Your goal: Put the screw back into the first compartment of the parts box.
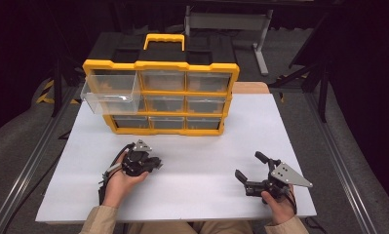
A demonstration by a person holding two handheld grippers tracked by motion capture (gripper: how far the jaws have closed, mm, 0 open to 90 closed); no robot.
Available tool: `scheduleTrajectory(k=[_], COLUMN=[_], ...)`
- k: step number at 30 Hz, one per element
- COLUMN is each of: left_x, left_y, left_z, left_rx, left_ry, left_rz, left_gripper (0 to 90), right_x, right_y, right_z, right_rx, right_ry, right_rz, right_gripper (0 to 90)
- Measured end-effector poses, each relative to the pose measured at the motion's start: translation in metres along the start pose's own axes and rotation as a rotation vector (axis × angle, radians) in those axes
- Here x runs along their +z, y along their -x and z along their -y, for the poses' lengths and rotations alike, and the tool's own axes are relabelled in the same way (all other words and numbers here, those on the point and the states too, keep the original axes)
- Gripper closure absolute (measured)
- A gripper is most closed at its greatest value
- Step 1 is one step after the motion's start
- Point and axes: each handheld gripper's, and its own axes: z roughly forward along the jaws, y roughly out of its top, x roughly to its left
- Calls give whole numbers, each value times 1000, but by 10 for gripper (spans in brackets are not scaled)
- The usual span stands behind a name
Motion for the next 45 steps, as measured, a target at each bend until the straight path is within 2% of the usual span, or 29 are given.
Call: scheduleTrajectory(k=[1, 3, 4, 6, 16, 20, 22, 23, 24, 26, 27, 28, 29, 31, 32, 34, 38, 42, 45], left_x=[1, 1, 0, 1, 0, 0, 0, 0, -1, -5, -9, -12, -14, -18, -21, -26, -37, -44, -50], left_y=[0, 0, 0, 0, 0, -3, -4, -4, -5, -7, -8, -9, -8, -8, -10, -10, -9, -6, -3], left_z=[1, 1, 1, 0, 0, -1, -2, -2, -2, -3, -4, -5, -6, -9, -11, -14, -24, -32, -37], left_rx=[-4, -1, 2, -2, -16, -42, -46, -63, -69, -86, -100, -100, -111, -118, -100, -102, -109, -89, -93], left_ry=[13, 7, 5, 2, -6, -9, -6, -14, -13, -14, -15, -21, -19, -23, -25, -28, -51, -55, -67], left_rz=[-1, 8, -7, -2, -8, 19, 10, 27, 23, 26, 51, 52, 77, 91, 86, 88, 120, 123, 134], left_gripper=[825, 834, 844, 871, 879, 880, 880, 880, 880, 880, 880, 880, 880, 880, 880, 880, 880, 880, 880], right_x=[0, 0, 0, 0, 1, 1, 1, 1, 1, 1, 1, 1, 1, 1, 1, 2, 3, 3, 4], right_y=[0, 0, 0, 0, -1, 0, 0, 0, 0, -1, -1, -1, -1, -1, -1, -1, -1, -2, -3], right_z=[0, 0, 0, 0, 0, 0, 0, 0, 0, 0, 0, 0, 0, 0, 0, 0, 0, 0, 0], right_rx=[0, 1, 2, 0, -4, -2, -3, -2, -2, -1, -2, -2, -2, -2, -5, -6, -5, -9, -5], right_ry=[0, 1, 1, 0, -3, -2, -1, -1, -1, -1, -1, -1, -1, -2, -4, -3, -4, -3, -2], right_rz=[-1, 1, 1, 0, -4, -5, -5, -4, -4, -5, -5, -5, -6, -6, -6, -7, -9, -14, -17], right_gripper=[26, 26, 26, 26, 26, 26, 26, 26, 26, 26, 26, 26, 26, 26, 26, 26, 26, 26, 26])
